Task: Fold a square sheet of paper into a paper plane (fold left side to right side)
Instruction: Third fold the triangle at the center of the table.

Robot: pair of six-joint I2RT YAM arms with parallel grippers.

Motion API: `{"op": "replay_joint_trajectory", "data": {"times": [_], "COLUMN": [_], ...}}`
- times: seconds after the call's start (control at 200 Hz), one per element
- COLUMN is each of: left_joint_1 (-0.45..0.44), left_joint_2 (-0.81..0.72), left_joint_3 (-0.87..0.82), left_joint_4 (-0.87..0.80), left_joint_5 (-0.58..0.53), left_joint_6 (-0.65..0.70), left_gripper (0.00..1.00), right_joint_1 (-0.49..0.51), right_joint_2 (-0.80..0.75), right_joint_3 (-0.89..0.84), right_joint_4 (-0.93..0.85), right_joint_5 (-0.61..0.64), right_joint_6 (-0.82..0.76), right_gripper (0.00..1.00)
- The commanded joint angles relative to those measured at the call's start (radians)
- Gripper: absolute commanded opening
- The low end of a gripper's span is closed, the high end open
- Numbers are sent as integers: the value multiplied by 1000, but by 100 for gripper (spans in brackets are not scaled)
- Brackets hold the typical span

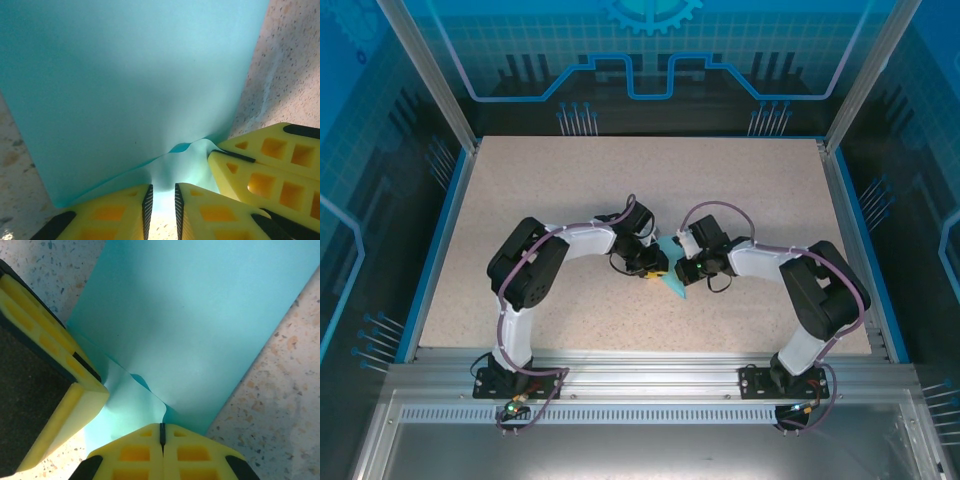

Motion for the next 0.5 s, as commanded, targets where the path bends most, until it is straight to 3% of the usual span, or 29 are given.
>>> {"op": "replay_joint_trajectory", "data": {"times": [0.0,0.225,0.495], "left_joint_1": [-8,-18,-21], "left_joint_2": [69,81,81], "left_joint_3": [-19,-15,-10], "left_joint_4": [-31,-32,-40], "left_joint_5": [-65,-76,-84], "left_joint_6": [-3,-4,-3], "left_gripper": [24,23,23], "right_joint_1": [-44,-84,-50], "right_joint_2": [-54,-190,-224], "right_joint_3": [-14,-23,-97], "right_joint_4": [-27,-112,-62], "right_joint_5": [-53,-180,-435], "right_joint_6": [32,44,154], "right_gripper": [10,33,30]}}
